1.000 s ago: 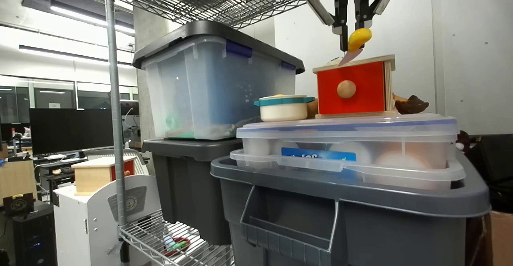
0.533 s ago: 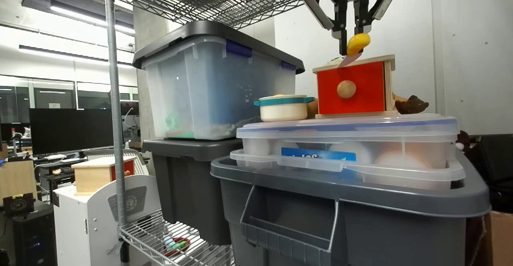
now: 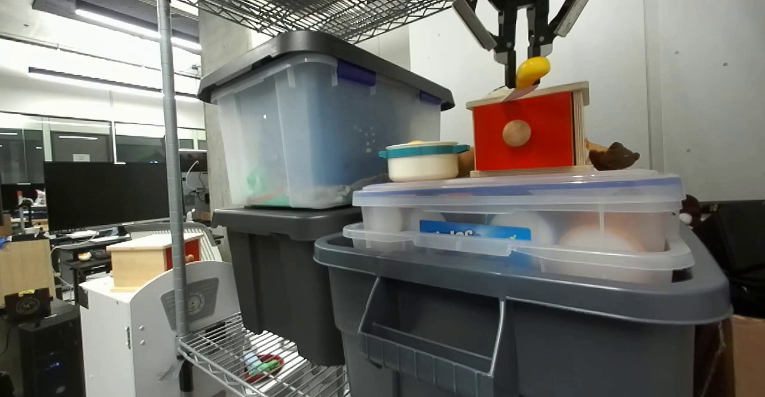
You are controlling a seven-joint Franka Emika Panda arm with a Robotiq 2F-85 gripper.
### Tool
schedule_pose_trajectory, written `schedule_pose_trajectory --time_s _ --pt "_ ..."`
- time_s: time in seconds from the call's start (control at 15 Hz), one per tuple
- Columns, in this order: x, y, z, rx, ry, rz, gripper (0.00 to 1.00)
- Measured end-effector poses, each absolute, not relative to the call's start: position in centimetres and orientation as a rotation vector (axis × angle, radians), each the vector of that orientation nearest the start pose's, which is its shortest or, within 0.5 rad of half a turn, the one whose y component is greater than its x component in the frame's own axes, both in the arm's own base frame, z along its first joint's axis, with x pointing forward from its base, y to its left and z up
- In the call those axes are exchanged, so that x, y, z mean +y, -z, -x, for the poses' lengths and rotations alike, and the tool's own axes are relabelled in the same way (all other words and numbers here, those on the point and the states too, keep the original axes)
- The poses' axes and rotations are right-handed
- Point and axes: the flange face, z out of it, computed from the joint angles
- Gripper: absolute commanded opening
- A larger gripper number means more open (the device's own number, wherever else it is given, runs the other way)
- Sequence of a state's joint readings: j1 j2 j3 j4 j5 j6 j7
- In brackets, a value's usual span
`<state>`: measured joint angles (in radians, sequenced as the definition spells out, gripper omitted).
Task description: Open the red drawer, pick up the knife from the top of the drawer and put it in the red drawer
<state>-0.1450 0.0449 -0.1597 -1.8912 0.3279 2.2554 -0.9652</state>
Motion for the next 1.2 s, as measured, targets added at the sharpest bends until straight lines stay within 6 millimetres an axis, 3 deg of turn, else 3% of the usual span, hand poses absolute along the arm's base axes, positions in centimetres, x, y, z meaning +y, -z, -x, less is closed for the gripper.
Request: schedule_pose_trajectory --time_s 1.2 --pt "-17.0 -52.4 -58.1 -0.704 0.675 2.938 0.05"
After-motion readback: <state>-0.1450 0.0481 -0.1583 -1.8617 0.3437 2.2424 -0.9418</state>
